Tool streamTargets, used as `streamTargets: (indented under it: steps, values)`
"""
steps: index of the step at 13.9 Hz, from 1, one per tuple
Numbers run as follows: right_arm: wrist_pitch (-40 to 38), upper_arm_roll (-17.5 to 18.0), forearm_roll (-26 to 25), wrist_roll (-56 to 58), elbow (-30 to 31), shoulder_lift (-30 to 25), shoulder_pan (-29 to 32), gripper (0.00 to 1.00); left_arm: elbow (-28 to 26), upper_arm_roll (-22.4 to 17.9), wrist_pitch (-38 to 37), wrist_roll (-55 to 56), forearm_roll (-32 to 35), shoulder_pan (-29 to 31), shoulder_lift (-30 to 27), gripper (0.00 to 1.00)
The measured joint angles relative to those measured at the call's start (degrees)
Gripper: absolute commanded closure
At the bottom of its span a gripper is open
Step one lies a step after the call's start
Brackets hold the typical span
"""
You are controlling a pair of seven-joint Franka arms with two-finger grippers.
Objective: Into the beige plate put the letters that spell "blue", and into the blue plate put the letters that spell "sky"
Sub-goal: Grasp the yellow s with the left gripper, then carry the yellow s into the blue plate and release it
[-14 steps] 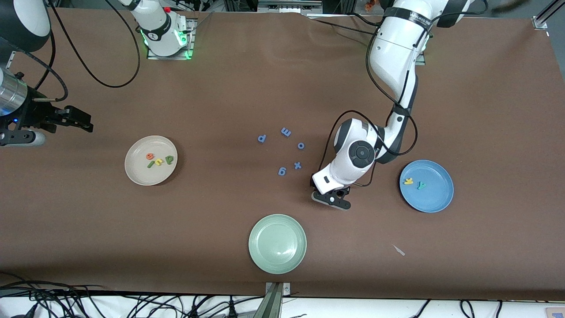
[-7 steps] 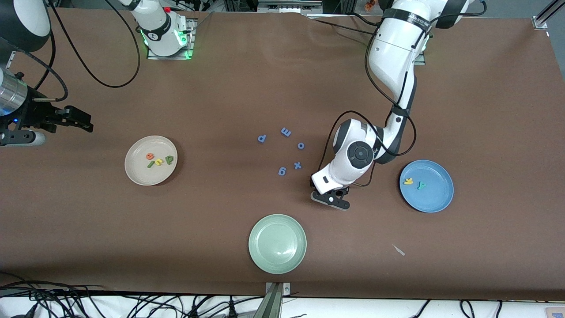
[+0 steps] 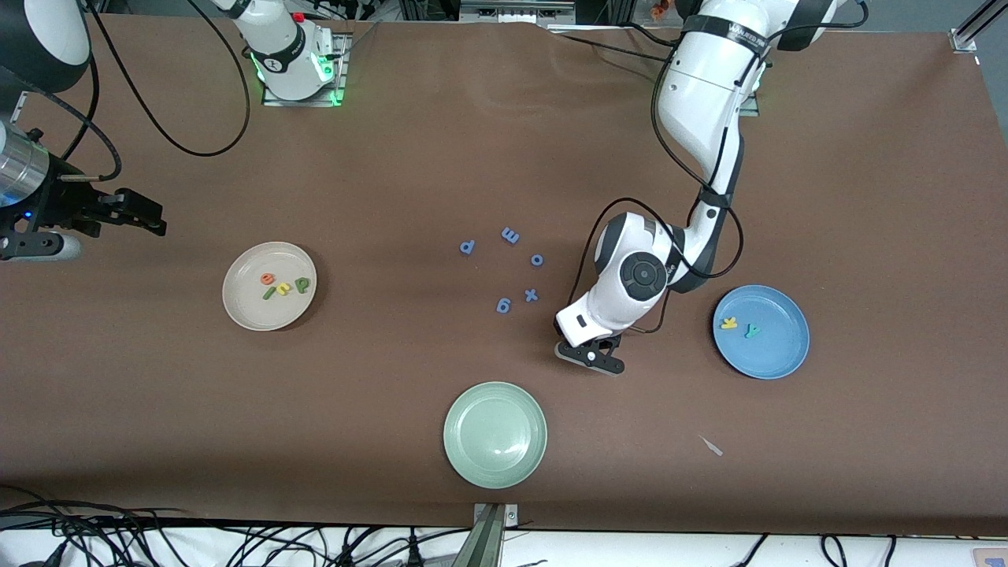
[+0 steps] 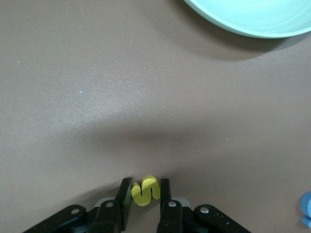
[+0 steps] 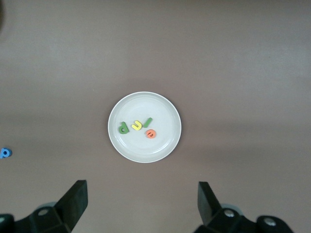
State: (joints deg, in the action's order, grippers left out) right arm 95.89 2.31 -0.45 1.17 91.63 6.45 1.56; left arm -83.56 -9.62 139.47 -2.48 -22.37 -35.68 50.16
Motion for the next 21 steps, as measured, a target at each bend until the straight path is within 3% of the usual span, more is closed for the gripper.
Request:
streamTargets:
  steps: [3,6,10,12,13,15,16,21]
  values:
    - [0.0,0.0,0.0,0.0,0.0,0.0,0.0,0.00,0.4,-1.0,-2.2,0.1,0.0,0.4,-1.0,0.82]
    - [0.0,0.0,0.0,0.0,0.0,0.0,0.0,0.00,-0.2,-2.2,-11.7,-1.1,0.2,4.9,-6.1,0.81]
    - [0.0,0.0,0.0,0.0,0.0,0.0,0.0,0.00,-11.0,-2.4,-15.2,-18.8,5.1,17.3,-15.1,0.81]
    - [0.0,0.0,0.0,0.0,0.0,0.0,0.0,0.00,-16.2,-2.2,-15.2,-23.1,10.9,21.9,-18.0,0.74]
    - [0.0,0.0,0.0,0.0,0.0,0.0,0.0,0.00,-18.4,-2.2,-14.8,-23.8,13.9,23.1,-18.9,0.61]
    - [0.0,0.0,0.0,0.0,0.0,0.0,0.0,0.00,-21.4,-2.2,-12.4,-24.0,18.3,24.0,-19.3,0.08]
    - [0.0,0.0,0.0,0.0,0.0,0.0,0.0,0.00,-22.8,-2.1,-11.1,-24.0,19.0,24.0,-19.3,0.00]
    - [0.0,0.1,0.0,0.0,0.0,0.0,0.0,0.00,-26.0,-1.7,-9.4,-23.9,19.2,24.1,-20.6,0.00]
